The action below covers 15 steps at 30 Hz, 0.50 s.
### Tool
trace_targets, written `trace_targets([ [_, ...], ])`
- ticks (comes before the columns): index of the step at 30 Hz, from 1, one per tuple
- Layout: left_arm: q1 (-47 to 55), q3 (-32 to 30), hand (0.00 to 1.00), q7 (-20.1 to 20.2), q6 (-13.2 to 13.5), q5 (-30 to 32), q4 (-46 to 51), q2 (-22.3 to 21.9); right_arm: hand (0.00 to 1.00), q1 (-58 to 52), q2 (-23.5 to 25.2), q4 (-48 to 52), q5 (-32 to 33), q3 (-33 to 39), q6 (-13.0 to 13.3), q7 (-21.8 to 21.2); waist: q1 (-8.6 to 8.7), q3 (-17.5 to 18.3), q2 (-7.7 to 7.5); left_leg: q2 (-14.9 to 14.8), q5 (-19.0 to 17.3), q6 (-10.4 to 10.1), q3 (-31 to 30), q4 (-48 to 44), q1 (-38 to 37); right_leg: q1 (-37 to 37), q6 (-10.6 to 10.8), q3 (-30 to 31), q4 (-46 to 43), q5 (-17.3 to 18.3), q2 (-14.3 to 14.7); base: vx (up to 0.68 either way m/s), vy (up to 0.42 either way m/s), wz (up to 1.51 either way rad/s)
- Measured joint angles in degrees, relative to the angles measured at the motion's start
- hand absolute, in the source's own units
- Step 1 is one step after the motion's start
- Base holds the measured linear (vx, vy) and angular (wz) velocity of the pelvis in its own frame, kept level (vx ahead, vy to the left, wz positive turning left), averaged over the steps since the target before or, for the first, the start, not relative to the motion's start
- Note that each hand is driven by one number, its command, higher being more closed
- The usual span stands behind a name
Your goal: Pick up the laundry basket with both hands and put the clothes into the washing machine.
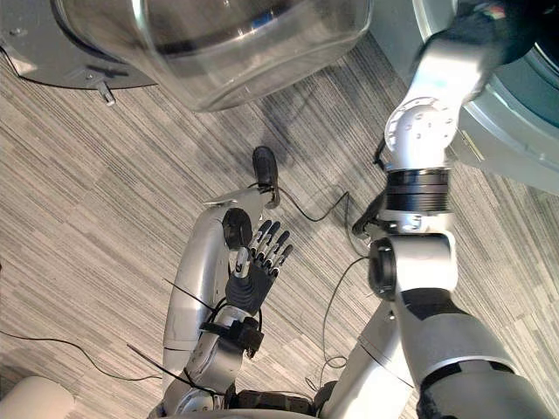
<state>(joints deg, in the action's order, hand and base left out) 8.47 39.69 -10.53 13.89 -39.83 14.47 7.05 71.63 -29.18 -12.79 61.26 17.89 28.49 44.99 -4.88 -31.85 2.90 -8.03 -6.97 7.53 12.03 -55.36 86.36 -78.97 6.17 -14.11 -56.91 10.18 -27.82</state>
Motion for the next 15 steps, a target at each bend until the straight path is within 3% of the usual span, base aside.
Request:
trace_targets([
  [1,0.5,0.0,0.0,-0.1,0.0,0.0,-0.1,0.3,1.0,0.3,-3.3,1.7,-2.0,2.1,2.0,-1.0,0.97,0.1,-0.1,-0.2,0.0,0.0,1.0,0.2,-1.3,0.8,0.1,0.5,-0.1,0.0,-0.4,-0.05,0.018,0.1],
  [2,0.3,0.1,0.0,-0.3,0.1,0.0,-0.6,0.7,1.0,-0.8,-3.4,-0.4,-0.8,1.1,0.3,-0.2,2.23,0.2,-0.48,-0.4,-0.1,0.1,1.8,0.8,-3.4,2.4,0.8,1.1,1.2,-0.5,-0.1,-0.04,0.007,0.05],
  [3,-0.2,0.1,0.0,-0.3,0.1,0.0,-1.0,0.6,1.0,-1.8,-2.0,0.1,-1.3,0.9,0.3,-0.6,2.29,0.2,-0.47,-0.4,0.0,-0.1,2.0,1.9,-4.5,3.3,1.0,0.8,2.5,-0.6,0.3,-0.04,0.005,-0.19],
  [7,0.0,0.2,0.0,-0.2,0.1,0.1,-1.5,0.2,1.0,-5.5,-0.2,2.6,-2.6,1.8,0.4,-1.1,0.66,0.3,-0.51,-1.9,0.3,-0.6,2.6,3.1,-7.2,7.2,-0.7,-1.1,1.9,-1.1,1.8,-0.02,-0.022,-0.2],
  [15,-0.3,0.2,0.0,0.4,-0.1,0.1,-1.5,-0.1,1.0,-6.8,-0.2,0.9,-3.5,3.9,0.5,1.2,0.85,0.3,-0.45,-2.0,-1.0,1.4,3.6,2.5,-9.5,9.8,-0.4,-1.2,2.8,-0.9,1.5,-0.02,-0.009,0.0],
])
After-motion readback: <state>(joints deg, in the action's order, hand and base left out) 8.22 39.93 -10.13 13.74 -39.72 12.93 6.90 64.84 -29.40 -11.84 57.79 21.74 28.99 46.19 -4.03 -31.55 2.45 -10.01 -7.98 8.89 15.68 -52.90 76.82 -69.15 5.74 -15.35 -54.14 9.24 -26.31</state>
